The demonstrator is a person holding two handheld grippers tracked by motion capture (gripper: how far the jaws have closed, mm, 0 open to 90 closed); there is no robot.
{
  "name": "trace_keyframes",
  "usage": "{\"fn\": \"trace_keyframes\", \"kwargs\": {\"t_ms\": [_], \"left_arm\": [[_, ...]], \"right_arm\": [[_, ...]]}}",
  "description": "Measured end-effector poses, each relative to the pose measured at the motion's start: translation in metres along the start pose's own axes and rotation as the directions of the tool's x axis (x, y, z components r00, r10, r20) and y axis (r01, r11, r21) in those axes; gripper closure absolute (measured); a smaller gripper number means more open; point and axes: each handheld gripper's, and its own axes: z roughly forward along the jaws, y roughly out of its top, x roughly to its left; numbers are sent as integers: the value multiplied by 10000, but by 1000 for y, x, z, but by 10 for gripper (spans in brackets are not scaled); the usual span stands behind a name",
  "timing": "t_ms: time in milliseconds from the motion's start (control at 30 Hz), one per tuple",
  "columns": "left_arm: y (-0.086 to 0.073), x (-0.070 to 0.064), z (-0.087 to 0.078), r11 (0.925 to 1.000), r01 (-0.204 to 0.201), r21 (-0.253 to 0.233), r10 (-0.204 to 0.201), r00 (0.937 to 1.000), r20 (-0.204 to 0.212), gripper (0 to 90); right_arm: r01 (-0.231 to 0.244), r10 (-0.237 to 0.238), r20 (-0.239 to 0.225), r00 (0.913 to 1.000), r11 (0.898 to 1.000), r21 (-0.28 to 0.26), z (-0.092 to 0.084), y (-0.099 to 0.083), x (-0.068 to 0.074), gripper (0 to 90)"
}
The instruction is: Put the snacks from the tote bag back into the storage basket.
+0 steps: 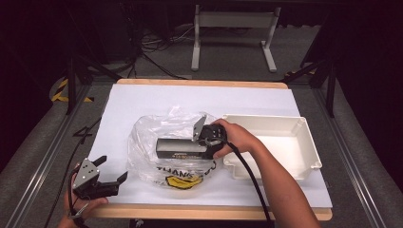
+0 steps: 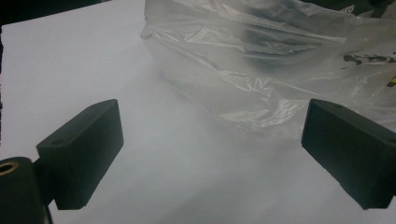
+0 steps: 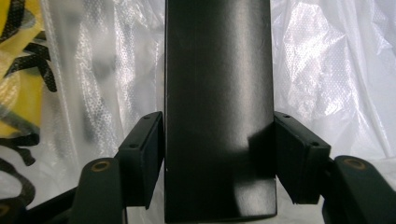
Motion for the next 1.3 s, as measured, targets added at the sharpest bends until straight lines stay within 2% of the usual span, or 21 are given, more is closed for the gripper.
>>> {"fn": "trace_keyframes", "kwargs": {"t_ms": [233,367,800,1300], "left_arm": [[0,0,1,10000,2,52,-2,10000,63,64],[0,-1,1,10000,-20,63,19,10000,76,64],[-1,-1,2,9999,-39,137,38,10000,81,64],[-1,0,1,9999,-17,122,17,10000,64,64]], "right_arm": [[139,-141,79,9999,9995,279,2,6,-1,384],[125,-124,-42,9999,9992,383,6,7,-2,388],[202,-205,-106,9997,9993,-303,1,7,-2,426],[521,-530,-114,9985,9962,-696,-9,10,0,428]]}}
